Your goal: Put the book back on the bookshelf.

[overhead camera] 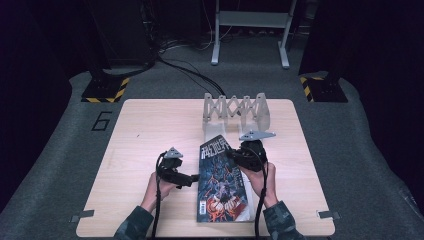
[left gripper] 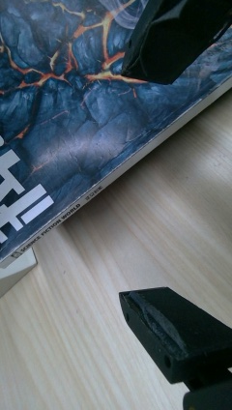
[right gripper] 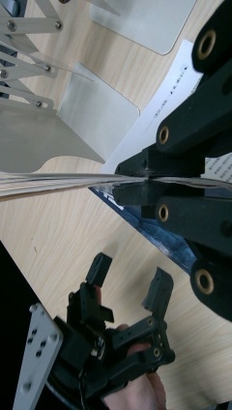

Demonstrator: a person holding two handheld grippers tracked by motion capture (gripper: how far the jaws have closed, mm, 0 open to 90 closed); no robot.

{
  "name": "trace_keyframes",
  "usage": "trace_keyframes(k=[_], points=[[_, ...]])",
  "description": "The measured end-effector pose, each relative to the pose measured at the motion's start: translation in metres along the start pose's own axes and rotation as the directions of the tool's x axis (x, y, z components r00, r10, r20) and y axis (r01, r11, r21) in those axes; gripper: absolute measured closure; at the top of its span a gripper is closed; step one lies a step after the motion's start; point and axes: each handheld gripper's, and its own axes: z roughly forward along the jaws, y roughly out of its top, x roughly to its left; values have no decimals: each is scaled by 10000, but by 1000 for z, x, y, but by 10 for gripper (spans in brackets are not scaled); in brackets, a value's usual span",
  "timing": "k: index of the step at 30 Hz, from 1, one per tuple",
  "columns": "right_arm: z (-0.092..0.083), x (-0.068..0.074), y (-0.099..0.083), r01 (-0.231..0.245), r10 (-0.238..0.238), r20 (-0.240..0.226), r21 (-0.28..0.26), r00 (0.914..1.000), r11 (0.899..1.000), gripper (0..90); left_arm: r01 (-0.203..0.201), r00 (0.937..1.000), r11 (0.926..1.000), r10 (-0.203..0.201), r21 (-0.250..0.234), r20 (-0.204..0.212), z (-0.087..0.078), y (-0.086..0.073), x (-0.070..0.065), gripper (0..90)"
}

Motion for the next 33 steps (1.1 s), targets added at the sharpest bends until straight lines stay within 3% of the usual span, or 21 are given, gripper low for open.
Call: trace_keyframes(k=[11,16,22,26,33], points=[[-5,6,2,318,-316,74,-274,9995,9991,882,94,9993,9994,-106,339,357,15,18,4,12],[-6,8,2,399,-396,97,-340,9992,9986,883,-277,9991,9986,262,445,339,22,23,4,83],[-4,7,0,432,-428,106,-349,9990,9985,882,138,9970,9984,-180,554,757,30,22,3,159],[-1,8,-1,359,-355,119,-355,9993,9987,883,70,9957,9977,-131,671,920,32,22,2,200],[4,5,-4,251,-249,79,-306,9997,9992,882,260,9938,9926,-384,1184,1039,38,20,1,237]])
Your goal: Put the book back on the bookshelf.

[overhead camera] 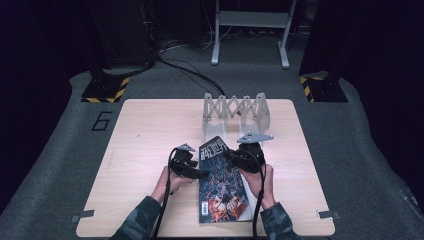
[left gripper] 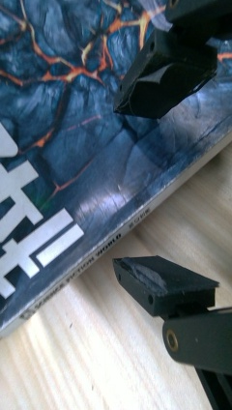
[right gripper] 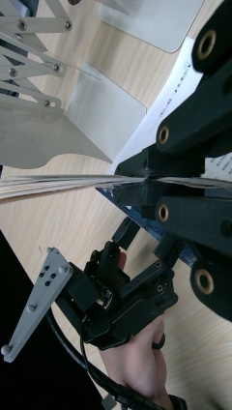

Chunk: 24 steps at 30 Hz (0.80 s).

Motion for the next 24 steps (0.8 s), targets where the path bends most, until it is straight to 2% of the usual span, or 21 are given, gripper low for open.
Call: trace_keyframes(k=[4,8,13,17,22,24], points=[[1,0,0,33,-33,-2,-32,10000,10000,882,54,9995,9999,-51,-99,304,0,0,0,309],[1,2,0,54,-54,14,8,10000,10000,882,333,9994,9991,-334,-259,-14,0,1,-2,406],[2,1,0,-29,29,69,-16,10000,10000,882,597,9981,9975,-602,-372,-126,2,1,-1,477],[3,-1,-1,16,-16,83,-6,10000,10000,882,972,9952,9944,-975,-411,-44,2,1,0,539],[2,-3,-3,28,-28,140,50,9999,10000,880,1069,9942,9932,-1072,-454,-53,0,3,1,594],[3,-5,-4,20,-24,194,205,9998,9998,876,941,9953,9944,-950,-483,-178,-1,3,-1,623]])
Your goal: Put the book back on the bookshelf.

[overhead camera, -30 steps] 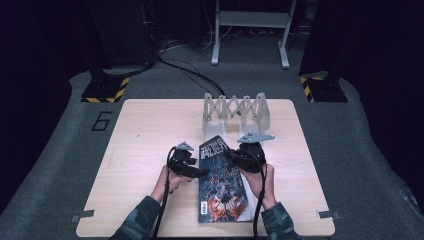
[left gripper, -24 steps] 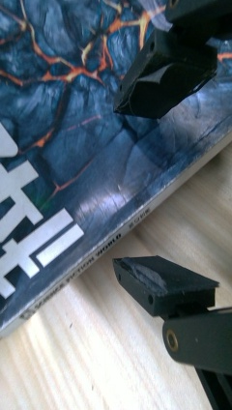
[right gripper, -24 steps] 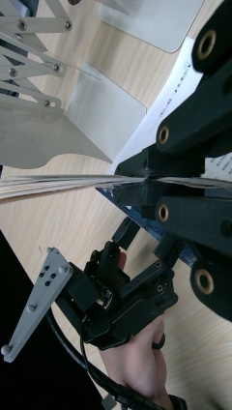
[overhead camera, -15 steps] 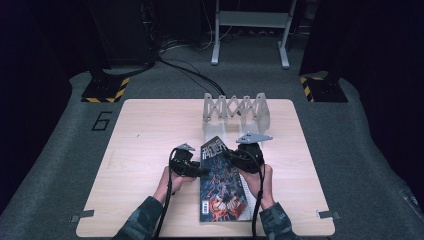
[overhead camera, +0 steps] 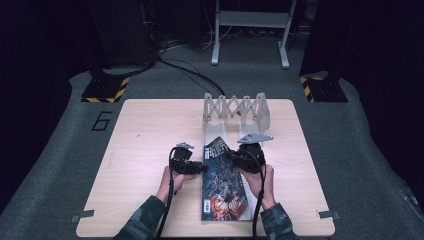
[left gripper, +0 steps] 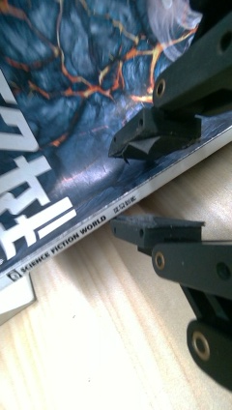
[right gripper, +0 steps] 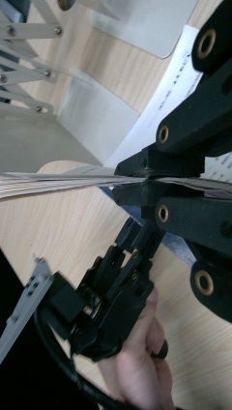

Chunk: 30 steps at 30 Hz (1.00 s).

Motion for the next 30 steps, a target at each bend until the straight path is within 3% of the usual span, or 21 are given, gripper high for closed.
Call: trace_keyframes(k=[3,18,23,25,30], points=[[3,-6,-5,-320,316,152,233,9994,9992,874,-287,9994,9996,289,74,-197,0,1,-3,645],[14,-32,-24,-1330,1266,629,1099,9900,9850,846,-543,9979,9984,537,-139,-372,-3,1,-6,687],[18,-41,-34,-1889,1805,683,1476,9812,9708,816,-590,9975,9980,580,-223,-405,-8,0,-5,701],[21,-45,-38,-1823,1728,728,1541,9823,9711,803,-574,9974,9981,564,-207,-440,-10,0,-4,707],[32,-50,-49,-2104,1927,991,2209,9762,9523,728,-637,9961,9977,622,-218,-628,-13,-3,-2,721]])
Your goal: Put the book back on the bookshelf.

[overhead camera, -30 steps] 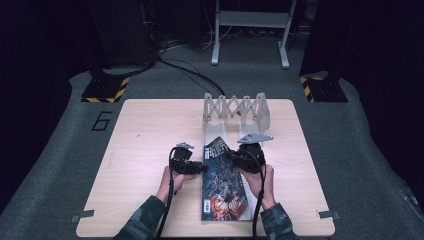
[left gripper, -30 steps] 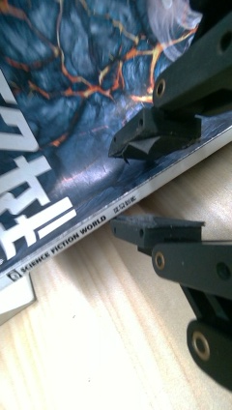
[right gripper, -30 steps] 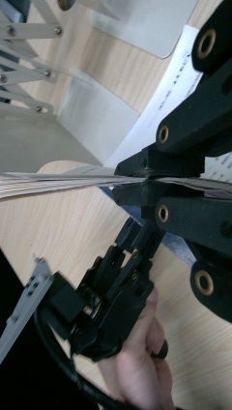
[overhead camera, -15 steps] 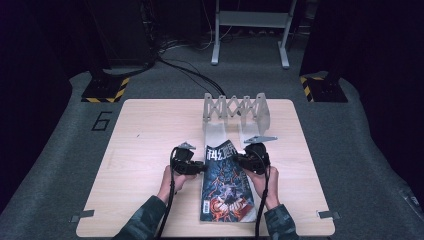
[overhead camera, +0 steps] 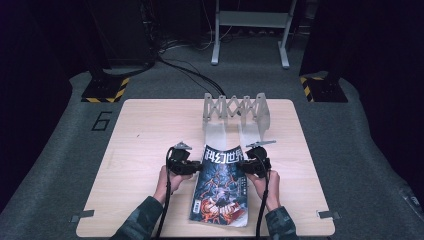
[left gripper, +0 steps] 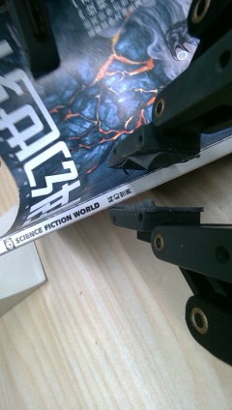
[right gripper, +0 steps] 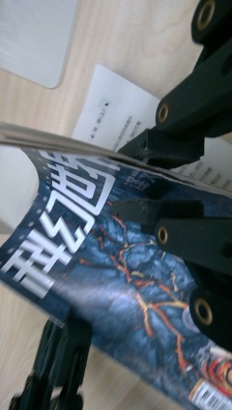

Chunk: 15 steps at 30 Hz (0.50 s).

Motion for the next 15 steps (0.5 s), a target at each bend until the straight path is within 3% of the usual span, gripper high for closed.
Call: trace_keyframes(k=[4,6,7,8,10,12,15], points=[[4,-5,-10,-562,559,100,361,9984,9978,644,-31,10000,10000,32,77,-59,-2,-2,1,724],[4,-7,-14,-656,636,475,405,9968,9970,592,-112,9999,9999,113,107,-70,-2,-2,2,725],[3,-10,-17,-790,758,585,536,9954,9954,564,-156,9992,9999,156,2,-378,-3,-2,0,748],[3,-10,-19,-814,767,736,624,9943,9947,551,-516,9968,9986,511,-76,-616,-6,-2,-1,900],[2,-12,-24,-1009,934,926,801,9913,9917,531,-606,9972,9981,609,91,-422,-7,-2,-1,895],[4,-12,-27,-1118,1038,812,1015,9913,9885,546,-773,9959,9965,787,324,-454,-5,-2,-2,888],[8,-13,-30,-1191,1099,862,1106,9902,9867,549,-595,9969,9973,616,431,-497,-1,-4,0,842]])
